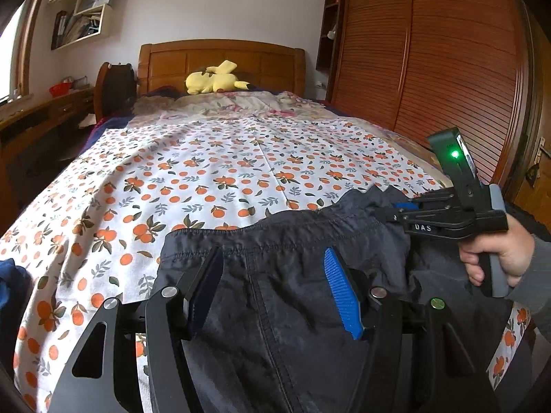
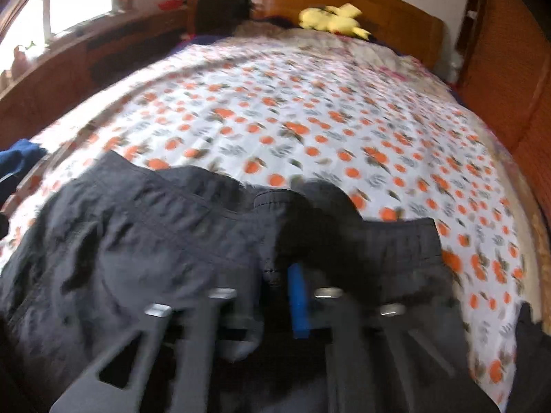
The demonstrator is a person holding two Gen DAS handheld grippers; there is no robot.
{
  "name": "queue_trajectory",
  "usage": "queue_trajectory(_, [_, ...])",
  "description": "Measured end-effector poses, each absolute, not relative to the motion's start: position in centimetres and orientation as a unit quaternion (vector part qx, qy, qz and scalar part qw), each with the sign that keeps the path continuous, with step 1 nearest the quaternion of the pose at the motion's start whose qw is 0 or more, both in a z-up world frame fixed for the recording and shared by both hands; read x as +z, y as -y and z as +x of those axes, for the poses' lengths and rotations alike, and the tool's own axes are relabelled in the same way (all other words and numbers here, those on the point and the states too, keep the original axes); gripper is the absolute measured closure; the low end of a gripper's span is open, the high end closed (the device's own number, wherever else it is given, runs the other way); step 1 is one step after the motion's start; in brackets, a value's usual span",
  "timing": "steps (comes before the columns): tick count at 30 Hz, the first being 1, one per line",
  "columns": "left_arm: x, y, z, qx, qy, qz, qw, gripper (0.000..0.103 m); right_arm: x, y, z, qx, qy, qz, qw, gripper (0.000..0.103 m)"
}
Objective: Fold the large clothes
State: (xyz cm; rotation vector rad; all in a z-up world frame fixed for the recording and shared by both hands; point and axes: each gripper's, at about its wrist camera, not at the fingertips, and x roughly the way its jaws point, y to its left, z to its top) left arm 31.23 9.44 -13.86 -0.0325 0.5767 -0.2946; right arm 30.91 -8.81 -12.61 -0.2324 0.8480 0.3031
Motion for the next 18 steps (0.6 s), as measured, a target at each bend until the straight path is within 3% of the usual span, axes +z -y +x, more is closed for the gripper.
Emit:
queue_trajectory(5, [-13.6, -9.1, 31.3, -0.148, -0.281, -0.016, 0.948, 0.040, -12.2, 8.6, 32.8, 0.123, -0.384, -0.106, 0.909, 0.097])
queue_trajectory(13, [-13.7, -8.2, 31.9, -0.158, -0.285, -0.016, 0.945, 0.040, -14.5, 7.9, 36.5, 0.102, -0.425, -0.121, 0.891, 0.095])
queue_trajectory(14, [-13.7, -8.1, 32.0, -0.160, -0.285, -0.015, 0.945, 0.040, -14.4, 8.0, 36.4, 0.099, -0.425, -0.121, 0.892, 0.093])
queue_trajectory(15, [-13.8, -7.9, 32.0, -0.161, -0.286, -0.014, 0.945, 0.040, -14.0, 8.2, 36.3, 0.094, -0.422, -0.118, 0.894, 0.082])
queue_trajectory(16, [-13.8, -7.7, 32.1, -0.163, -0.287, -0.015, 0.944, 0.040, -13.6, 8.5, 36.1, 0.089, -0.418, -0.114, 0.897, 0.065])
queue_trajectory(18, [-13.9, -7.5, 32.1, -0.166, -0.289, -0.013, 0.943, 0.040, -12.1, 9.4, 35.4, 0.082, -0.396, -0.102, 0.909, 0.062])
